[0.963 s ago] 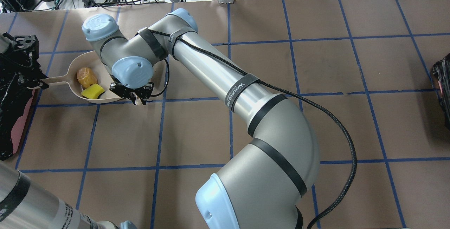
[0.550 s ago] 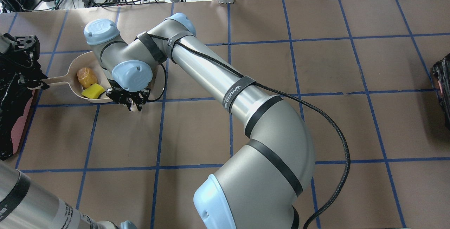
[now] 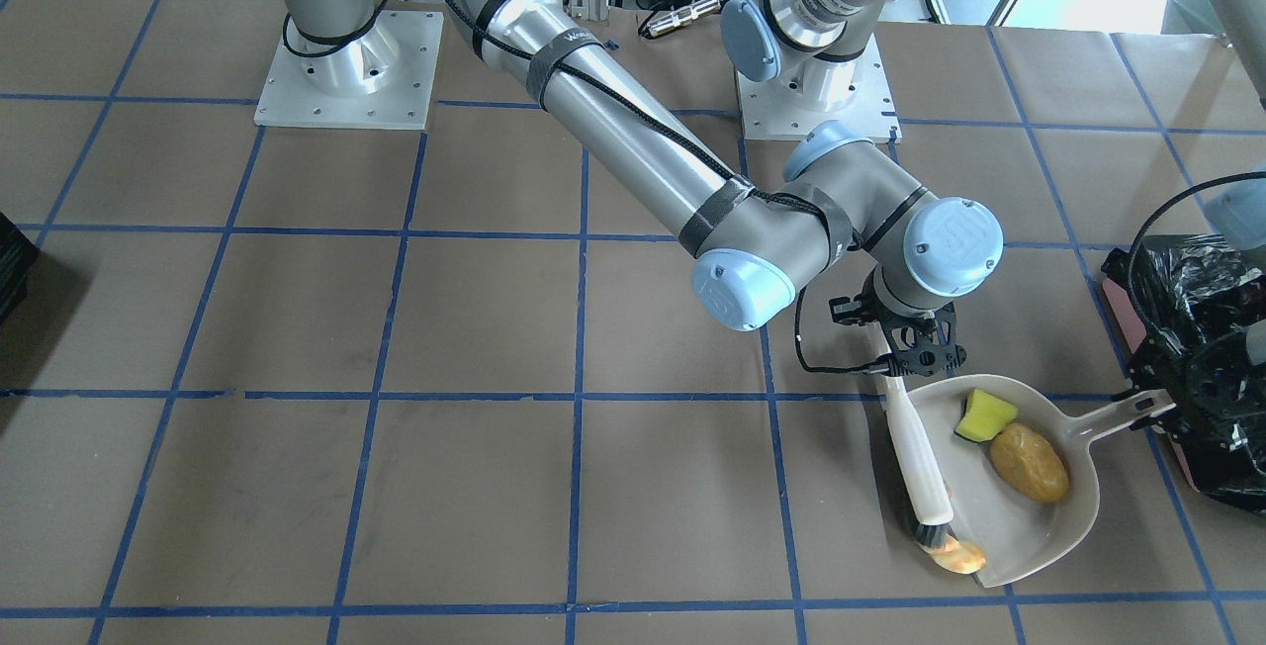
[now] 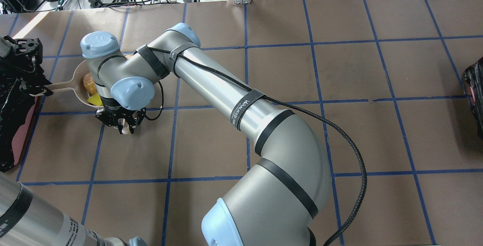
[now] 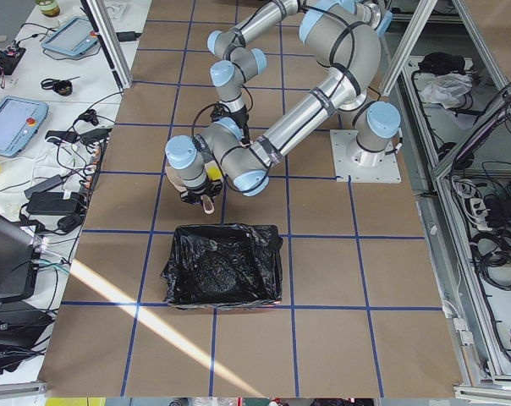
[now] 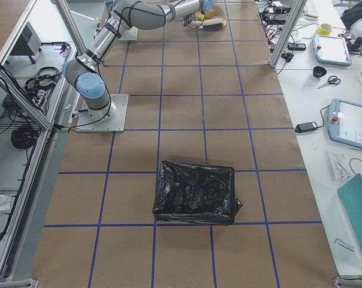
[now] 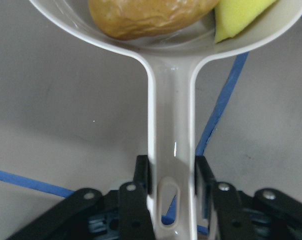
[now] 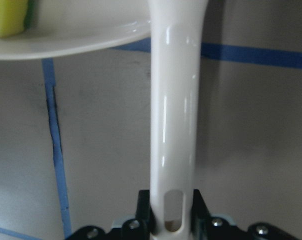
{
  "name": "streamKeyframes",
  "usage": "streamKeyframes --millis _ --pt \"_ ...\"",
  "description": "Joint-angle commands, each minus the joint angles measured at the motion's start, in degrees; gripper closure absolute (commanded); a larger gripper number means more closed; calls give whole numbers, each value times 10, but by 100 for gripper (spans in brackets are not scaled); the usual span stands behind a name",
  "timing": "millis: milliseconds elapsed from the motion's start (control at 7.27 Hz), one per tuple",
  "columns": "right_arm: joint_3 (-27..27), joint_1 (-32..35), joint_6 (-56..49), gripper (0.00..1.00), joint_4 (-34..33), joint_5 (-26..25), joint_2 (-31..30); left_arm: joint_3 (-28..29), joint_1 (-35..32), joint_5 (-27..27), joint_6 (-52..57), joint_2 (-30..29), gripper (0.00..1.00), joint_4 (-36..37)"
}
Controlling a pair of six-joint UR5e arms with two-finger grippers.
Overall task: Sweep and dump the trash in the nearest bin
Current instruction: 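Brush the remaining debris farther into the dustpan with the right gripper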
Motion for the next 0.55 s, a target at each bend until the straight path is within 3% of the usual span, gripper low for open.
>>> streamKeyframes --millis 0,412 --pt "0 28 -16 100 -30 21 8 0 0 0 0 0 100 0" --pt "-7 44 -17 100 -45 14 3 0 0 0 0 2 100 1"
